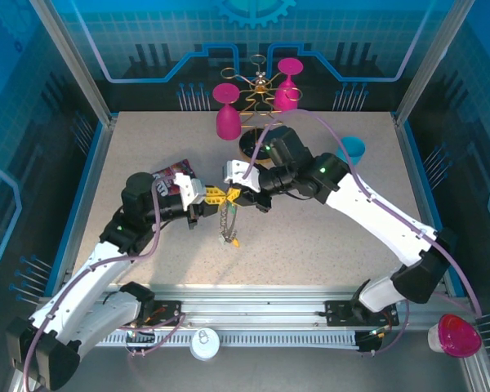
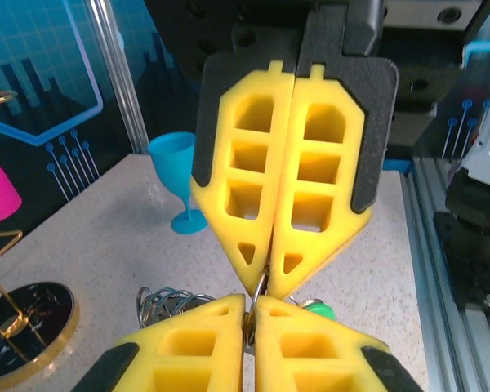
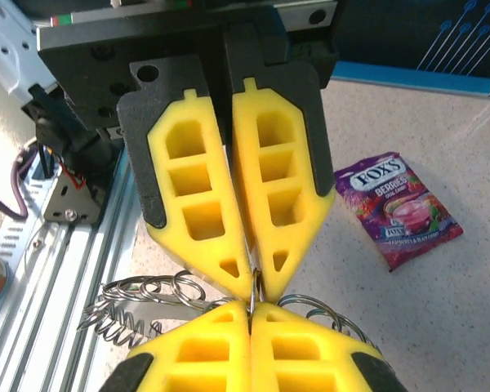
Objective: Put the keys on the keyring
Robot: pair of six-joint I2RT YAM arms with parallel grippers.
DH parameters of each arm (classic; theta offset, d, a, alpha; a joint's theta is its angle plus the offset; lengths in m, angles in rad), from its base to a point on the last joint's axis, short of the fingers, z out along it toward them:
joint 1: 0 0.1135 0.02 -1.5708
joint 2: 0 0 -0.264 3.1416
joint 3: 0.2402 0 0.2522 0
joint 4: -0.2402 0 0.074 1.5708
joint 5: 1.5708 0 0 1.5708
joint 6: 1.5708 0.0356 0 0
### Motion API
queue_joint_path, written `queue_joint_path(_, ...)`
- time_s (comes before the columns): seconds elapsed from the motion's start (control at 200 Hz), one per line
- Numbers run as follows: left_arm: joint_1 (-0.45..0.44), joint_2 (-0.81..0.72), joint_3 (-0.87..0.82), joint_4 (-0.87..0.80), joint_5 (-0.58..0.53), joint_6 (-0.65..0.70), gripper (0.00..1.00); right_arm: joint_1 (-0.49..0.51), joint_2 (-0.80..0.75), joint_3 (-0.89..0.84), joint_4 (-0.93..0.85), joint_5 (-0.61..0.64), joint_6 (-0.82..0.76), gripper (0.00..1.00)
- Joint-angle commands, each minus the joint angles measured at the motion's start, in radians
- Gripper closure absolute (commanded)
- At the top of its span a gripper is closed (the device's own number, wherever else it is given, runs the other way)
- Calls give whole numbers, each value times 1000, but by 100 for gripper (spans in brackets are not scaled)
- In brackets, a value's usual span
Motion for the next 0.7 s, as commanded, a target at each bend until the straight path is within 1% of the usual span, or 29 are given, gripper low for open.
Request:
queue_joint_path(0.0,-6,35,63,-150,10,124,92,55,52,122,-176,-16,-77,100)
queue_joint_path(0.07,-9,47,84,-176,23,147,100,61,76,169,-194,-20,-66,100)
queue_joint_path(0.17,-9,48,86,-156,26,143,100,46,54,143,-125,-28,-8,100)
queue_joint_path(0.23,-9,35,64,-97,26,111,100,23,11,72,-37,-34,45,84)
queue_joint_path(0.28,-9,21,37,-39,28,80,100,-6,-37,-8,48,-54,88,73)
queue_joint_path(0.335,-8,13,14,14,32,43,100,-41,-89,-103,146,-84,138,66)
queue_joint_path(0.405,-9,6,-10,70,39,3,100,-68,-132,-184,226,-110,176,64)
queue_joint_path(0.48,-8,-3,-33,127,45,-40,100,-76,-158,-244,268,-124,191,65)
queue_joint_path(0.57,-8,-10,-56,177,52,-76,100,-75,-163,-270,290,-138,208,65)
queue_joint_path(0.695,-8,-14,-69,205,62,-104,100,-73,-160,-285,322,-152,229,66)
